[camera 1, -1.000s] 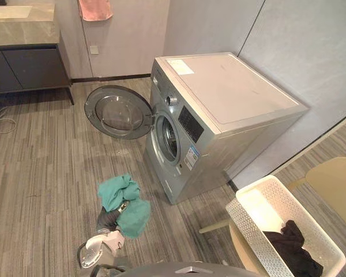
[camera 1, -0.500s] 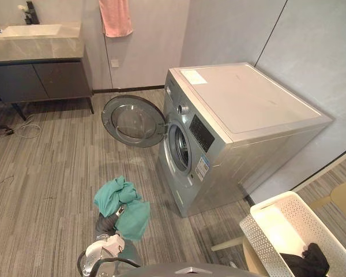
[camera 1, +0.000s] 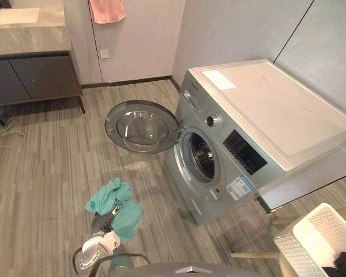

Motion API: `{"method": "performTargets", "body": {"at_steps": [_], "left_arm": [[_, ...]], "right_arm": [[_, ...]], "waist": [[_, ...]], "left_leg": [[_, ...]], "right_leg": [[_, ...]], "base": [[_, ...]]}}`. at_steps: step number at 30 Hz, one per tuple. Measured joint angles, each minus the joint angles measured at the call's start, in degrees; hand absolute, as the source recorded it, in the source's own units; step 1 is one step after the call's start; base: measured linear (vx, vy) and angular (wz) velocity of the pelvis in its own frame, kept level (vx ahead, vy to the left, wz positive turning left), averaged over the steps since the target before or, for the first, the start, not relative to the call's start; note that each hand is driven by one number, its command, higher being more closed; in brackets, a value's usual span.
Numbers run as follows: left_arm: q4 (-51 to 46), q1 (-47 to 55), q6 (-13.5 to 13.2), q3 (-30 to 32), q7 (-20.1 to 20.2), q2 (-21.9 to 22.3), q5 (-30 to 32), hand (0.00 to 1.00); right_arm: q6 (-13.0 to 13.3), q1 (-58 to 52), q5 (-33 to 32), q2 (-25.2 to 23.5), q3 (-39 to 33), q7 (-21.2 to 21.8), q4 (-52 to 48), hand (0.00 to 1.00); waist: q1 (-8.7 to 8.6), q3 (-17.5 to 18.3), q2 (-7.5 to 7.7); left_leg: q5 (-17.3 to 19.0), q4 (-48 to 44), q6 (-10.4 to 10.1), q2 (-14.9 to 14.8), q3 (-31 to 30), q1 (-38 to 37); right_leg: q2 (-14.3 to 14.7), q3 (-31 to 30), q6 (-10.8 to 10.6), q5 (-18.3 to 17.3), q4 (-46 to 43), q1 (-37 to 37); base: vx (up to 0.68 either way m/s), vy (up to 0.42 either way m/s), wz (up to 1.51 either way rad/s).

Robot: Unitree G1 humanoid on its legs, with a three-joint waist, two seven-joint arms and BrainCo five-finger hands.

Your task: Pick up the laundry basket with both hands and put the clothes into the washing machine.

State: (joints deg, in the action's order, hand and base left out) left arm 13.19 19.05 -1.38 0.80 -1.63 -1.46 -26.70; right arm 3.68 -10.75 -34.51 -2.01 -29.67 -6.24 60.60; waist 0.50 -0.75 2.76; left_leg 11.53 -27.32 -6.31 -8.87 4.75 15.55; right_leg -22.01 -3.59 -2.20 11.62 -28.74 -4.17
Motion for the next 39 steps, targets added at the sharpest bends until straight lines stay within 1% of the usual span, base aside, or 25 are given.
{"method": "performTargets", "body": {"at_steps": [1, 2, 5, 7, 8, 9, 10, 12, 14, 15, 17, 19, 21, 23, 26, 27, 28, 29, 30, 32, 33, 34, 36, 37, 39], "left_arm": [[0.1, 0.0, 0.0, -0.1, 0.0, -0.1, 0.0, 1.00], [1.1, -0.1, -0.3, 0.7, -0.1, -0.6, 0.0, 1.00], [1.4, 0.2, -0.4, 1.2, -0.6, -0.4, 0.0, 1.00], [0.9, -0.1, -0.5, 1.2, -0.6, 0.7, 0.0, 1.00], [0.8, -0.4, -0.6, 1.2, -0.5, 1.4, 0.0, 1.00], [0.6, -1.0, -0.6, 0.8, -0.5, 2.4, 0.0, 1.00], [0.7, -1.4, -0.4, 0.6, -0.4, 3.0, 0.0, 1.00], [-1.9, -1.6, 0.0, -2.5, -0.2, 5.5, 0.0, 1.00], [-3.5, -2.5, 0.1, -4.5, 0.8, 5.5, 0.0, 1.00], [-3.7, -3.5, 0.1, -5.2, 1.2, 5.5, -0.1, 1.00], [-3.8, -4.0, 0.1, -5.6, 1.3, 5.5, -0.3, 1.00], [-4.2, -3.6, 0.3, -6.5, 2.2, 5.4, -0.5, 1.00], [-4.8, -2.9, 0.3, -6.7, 2.4, 5.3, -0.5, 1.00], [-5.7, -1.4, 0.3, -6.6, 2.4, 5.3, -0.6, 1.00], [-5.6, 0.1, 0.4, -6.5, 2.3, 5.3, -0.6, 1.00], [-5.5, 0.5, 0.4, -6.4, 2.3, 5.3, -0.6, 1.00], [-4.7, 0.5, 0.5, -6.4, 2.3, 5.3, -0.6, 1.00], [-4.4, 0.5, 0.5, -6.5, 2.4, 5.3, -0.6, 1.00], [-3.8, 0.2, 0.5, -6.6, 2.5, 4.8, -0.6, 1.00], [-2.6, -0.4, 0.7, -7.5, 2.6, 4.9, -0.6, 1.00], [-2.0, -0.3, 0.8, -8.5, 2.8, 4.6, -0.7, 1.00], [-0.8, -0.7, 0.8, -7.8, 2.8, 4.3, -0.7, 1.00], [-0.7, -0.9, 0.8, -7.9, 2.8, 3.3, -0.6, 1.00], [-0.6, -1.2, 0.8, -8.5, 2.8, 2.5, -0.6, 1.00], [-0.1, -2.5, 0.8, -10.0, 3.0, 1.2, -0.4, 1.00]], "right_arm": [[0.1, 0.1, 0.0, 0.1, 0.0, 0.0, -0.6, 0.00], [0.1, 0.2, -0.1, 0.0, 0.4, 0.1, -1.4, 0.00], [-0.1, -0.4, -1.2, -0.7, 1.8, 0.9, -5.1, 0.00], [0.0, -1.1, -1.2, -1.4, 2.6, 1.2, -8.3, 0.00], [0.0, -1.5, -1.2, -1.6, 2.8, 1.3, -9.0, 0.00], [-0.1, -1.8, -1.2, -1.6, 2.7, 1.3, -9.1, 0.00], [-0.2, -1.8, -1.2, -1.6, 2.7, 1.3, -9.1, 0.00], [0.1, -2.7, -1.1, -0.8, 2.6, 1.1, -11.3, 0.00], [-0.1, -2.4, -1.1, -0.4, 3.0, 1.0, -11.4, 0.00], [-0.1, -2.2, -1.1, -0.2, 4.0, 0.9, -11.4, 0.00], [-0.1, -2.3, -1.1, -0.2, 5.3, 0.8, -11.4, 0.00], [0.0, -1.6, -1.1, 0.4, 6.5, 0.8, -11.4, 0.00], [0.1, -1.4, -1.1, 1.3, 8.8, 0.7, -11.7, 0.00], [-0.1, -0.9, -1.0, 2.0, 10.9, 0.8, -11.8, 0.00], [-0.3, -0.2, -0.2, 2.4, 12.1, 0.7, -9.9, 0.00], [-0.3, -0.2, 0.8, 2.4, 12.7, 0.8, -9.7, 0.00], [-0.5, 0.1, 2.4, 2.4, 13.0, 0.8, -8.6, 0.00], [-0.6, 0.2, 3.2, 2.4, 13.1, 0.8, -8.1, 0.00], [-0.9, 0.2, 3.5, 2.5, 13.0, 0.8, -8.0, 0.00], [-1.1, -0.2, 3.9, 2.8, 12.4, 0.9, -7.8, 0.00], [-1.3, -0.1, 4.9, 3.1, 11.3, 1.1, -6.9, 0.00], [-1.3, 0.2, 5.7, 2.5, 11.1, 1.3, -5.5, 0.00], [-1.3, 0.2, 5.8, 1.7, 11.0, 2.2, -5.0, 0.00], [-1.3, 0.3, 5.8, 1.4, 10.7, 2.3, -4.4, 0.00], [-1.0, 0.3, 5.8, 0.7, 10.0, 2.3, -3.6, 0.00]], "waist": [[-0.08, -0.2, -0.54], [-0.59, -0.7, -1.20], [-1.27, -1.5, -1.38], [-1.41, -1.7, -1.53], [-1.86, -1.7, -1.50], [-2.03, -1.8, -1.03], [-2.02, -2.3, -1.42], [-2.20, -2.4, -4.28], [-2.31, -2.7, -4.77], [-2.28, -2.8, -5.02], [-1.96, -3.4, -4.31], [-0.15, -3.9, -4.07], [0.02, -3.9, -4.41], [0.36, -3.8, -4.35], [1.08, -3.8, -3.17], [1.14, -3.5, -2.74], [1.20, -2.8, -1.93], [1.20, -2.7, -1.83], [1.06, -2.3, -1.87], [0.67, -1.7, -2.81], [0.33, -0.7, -3.20], [-0.67, -0.1, -2.06], [-1.29, 0.7, -0.83], [-1.28, 0.9, -0.52], [-2.00, 0.8, -0.64]], "left_leg": [[0.1, 1.1, 0.6, -0.1, 0.8, -1.6], [-0.1, 2.9, 1.3, -0.3, 2.0, -4.4], [0.2, 9.0, 1.9, -0.8, 7.1, -14.1], [1.6, 10.3, 1.5, -1.6, 10.6, -17.3], [2.3, 10.3, 1.0, -1.7, 11.5, -18.2], [3.4, 10.2, 0.0, -1.6, 13.2, -19.3], [4.0, 10.1, -0.6, -2.0, 13.7, -20.1], [4.4, 11.1, -0.7, -4.8, 14.5, -20.5], [3.1, 13.0, 0.3, -4.7, 14.5, -22.0], [0.5, 13.2, 0.1, -4.9, 14.8, -23.7], [-0.4, 4.0, -0.2, -6.9, 14.7, -23.3], [-4.3, -22.9, 1.8, -10.2, 10.2, -14.4], [-4.4, -32.9, 2.0, -9.5, 8.4, -9.9], [-4.2, -36.4, 2.4, -9.5, 7.7, -5.8], [-3.6, -29.4, 3.6, -9.6, 2.9, -3.2], [-3.8, -24.8, 3.9, -9.6, 0.8, -3.4], [-5.7, -14.9, 6.2, -9.7, -1.9, -4.5], [-6.8, -10.4, 6.5, -9.8, -3.0, -4.8], [-9.4, -2.2, 6.5, -9.5, -5.3, -5.9], [-19.1, 8.5, 6.6, -8.2, -8.6, -7.9], [-21.2, 11.4, 2.5, -6.7, -9.7, -9.4], [-17.5, 12.7, -2.2, -4.7, -9.9, -10.7], [-13.6, 14.5, -6.6, -3.6, -8.8, -11.9], [-11.6, 16.0, -7.3, -3.6, -7.0, -12.9], [-10.0, 17.5, -6.7, -3.2, -5.9, -13.6]], "right_leg": [[-0.2, 0.2, 1.7, 0.3, -3.4, -1.5], [0.7, 1.7, 0.8, -7.0, -12.4, -5.4], [7.0, 12.8, 0.6, -23.0, -22.9, -10.9], [11.3, 18.2, 0.3, -26.9, -20.0, -12.8], [11.9, 22.0, 0.2, -26.8, -14.6, -12.4], [12.1, 25.9, 0.0, -25.0, -4.2, -10.8], [12.5, 27.0, 4.3, -23.6, -2.0, -10.1], [16.7, 28.0, 4.5, -24.1, 1.5, -8.7], [17.6, 27.8, 5.1, -24.9, 1.5, -8.4], [18.3, 27.6, 5.3, -25.8, 1.6, -6.9], [19.3, 26.7, 5.2, -27.5, 2.6, -3.3], [20.8, 23.3, 5.5, -28.6, 3.4, 0.5], [20.8, 20.7, 5.9, -28.8, 3.8, 2.2], [20.8, 16.3, 6.3, -28.9, 5.2, 3.5], [18.8, 9.0, 3.9, -27.2, 7.4, 4.0], [17.8, 7.0, 3.0, -26.7, 8.3, 3.8], [15.8, 4.3, 1.3, -25.8, 9.2, 2.9], [15.0, 3.5, 0.4, -25.3, 9.4, 2.8], [13.4, 2.5, -1.1, -24.5, 9.5, 2.1], [11.7, 2.2, -3.6, -24.4, 9.1, 1.9], [10.2, 1.6, -6.4, -25.4, 8.7, 1.9], [7.8, 1.1, -7.0, -25.3, 8.8, 1.9], [6.0, 1.1, -7.4, -23.7, 9.6, 2.1], [5.5, 1.4, -8.5, -22.2, 10.0, 2.5], [4.7, 2.9, -9.9, -19.6, 11.4, 3.7]], "base": [[0.19, 0.268, -0.40], [0.17, 0.187, -0.45], [0.20, 0.077, -0.67], [0.14, -0.100, -0.73], [0.14, -0.133, -0.62], [0.20, -0.166, -0.36], [0.26, -0.159, -0.31], [0.30, -0.162, -0.21], [0.25, -0.135, -0.08], [0.32, -0.186, -0.05], [0.23, -0.152, -0.26], [0.15, -0.050, -0.79], [0.19, 0.057, -0.81], [0.23, 0.139, -1.10], [0.20, 0.215, -1.17], [0.27, 0.357, -1.37], [0.23, 0.330, -1.01], [0.23, 0.370, -0.85], [0.22, 0.414, -0.45], [0.20, 0.471, -0.21], [0.18, 0.507, 0.05], [0.16, 0.498, 0.13], [0.09, 0.476, 0.19], [0.05, 0.398, 0.12], [-0.01, 0.312, 0.20]]}}
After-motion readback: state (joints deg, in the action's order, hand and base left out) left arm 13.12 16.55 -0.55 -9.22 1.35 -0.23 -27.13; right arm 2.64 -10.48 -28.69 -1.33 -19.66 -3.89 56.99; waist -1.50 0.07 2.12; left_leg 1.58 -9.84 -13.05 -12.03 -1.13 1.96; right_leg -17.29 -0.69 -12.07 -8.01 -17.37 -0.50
